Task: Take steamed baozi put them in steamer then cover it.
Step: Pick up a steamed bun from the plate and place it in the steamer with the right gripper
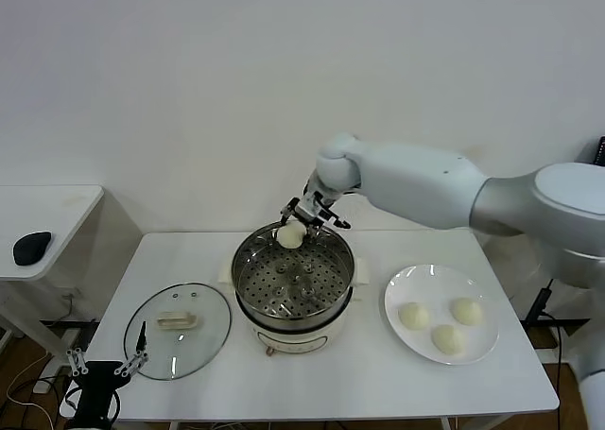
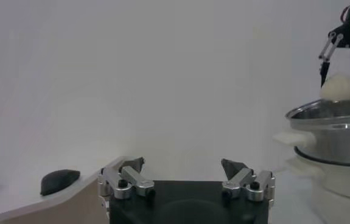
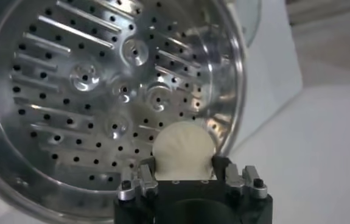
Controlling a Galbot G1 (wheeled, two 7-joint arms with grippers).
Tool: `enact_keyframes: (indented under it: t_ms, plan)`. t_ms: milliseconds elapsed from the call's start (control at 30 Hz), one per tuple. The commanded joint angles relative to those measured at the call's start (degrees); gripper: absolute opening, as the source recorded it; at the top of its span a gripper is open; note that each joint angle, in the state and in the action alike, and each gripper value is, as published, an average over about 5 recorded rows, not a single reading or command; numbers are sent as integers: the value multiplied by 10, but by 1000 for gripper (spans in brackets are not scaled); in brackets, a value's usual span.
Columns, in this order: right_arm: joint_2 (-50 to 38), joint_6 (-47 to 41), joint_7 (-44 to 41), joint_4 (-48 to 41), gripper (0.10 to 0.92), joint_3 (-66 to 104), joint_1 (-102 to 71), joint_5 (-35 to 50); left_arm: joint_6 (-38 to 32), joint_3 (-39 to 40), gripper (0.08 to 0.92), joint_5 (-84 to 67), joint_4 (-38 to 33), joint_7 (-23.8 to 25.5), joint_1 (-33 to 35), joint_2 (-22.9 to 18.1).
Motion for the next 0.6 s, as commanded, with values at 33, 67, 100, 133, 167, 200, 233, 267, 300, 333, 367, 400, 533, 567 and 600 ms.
enact_keyframes:
  t_ms: [33,67,100,133,167,200,233,267,300,333,367,400,533,567,600]
  plan:
    - [35,79,19,-61,585,0,-35,-87,-1,-4,823,1,-1,0,2,-1]
    - [36,81,19,-64,585,1,-37,-89,-1,-5,823,1,0,0,3,-2]
    - [37,83,19,-66,585,2,-39,-92,-2,-5,823,1,0,0,4,-2]
    - [37,85,20,-66,585,2,-40,-96,-3,-6,823,1,0,0,5,-2]
    - [37,86,21,-67,585,2,-42,-98,-4,-6,823,1,1,0,6,-3]
    - [37,87,21,-68,585,3,-43,-101,-4,-6,823,2,1,0,6,-4]
    - [38,87,22,-70,587,3,-44,-104,-5,-6,823,2,0,0,7,-4]
    - [38,88,22,-71,587,3,-46,-106,-6,-6,823,3,0,-1,8,-5]
    - [38,88,22,-72,592,4,-46,-109,-6,-6,823,3,-1,-1,9,-6]
    - [38,89,22,-72,605,4,-47,-111,-7,-7,823,3,-1,-1,9,-6]
    - [37,89,23,-72,619,5,-46,-112,-7,-7,823,3,-2,-1,10,-6]
    - [36,89,23,-71,640,5,-44,-111,-7,-8,823,3,-2,-1,11,-6]
    - [23,65,15,-50,753,5,-15,-59,-7,-11,823,4,-5,-2,13,-6]
    - [17,47,7,-36,775,4,-2,-27,-7,-11,823,4,-6,-2,14,-6]
    - [9,23,-5,-19,791,3,11,11,-7,-11,823,4,-7,-2,14,-6]
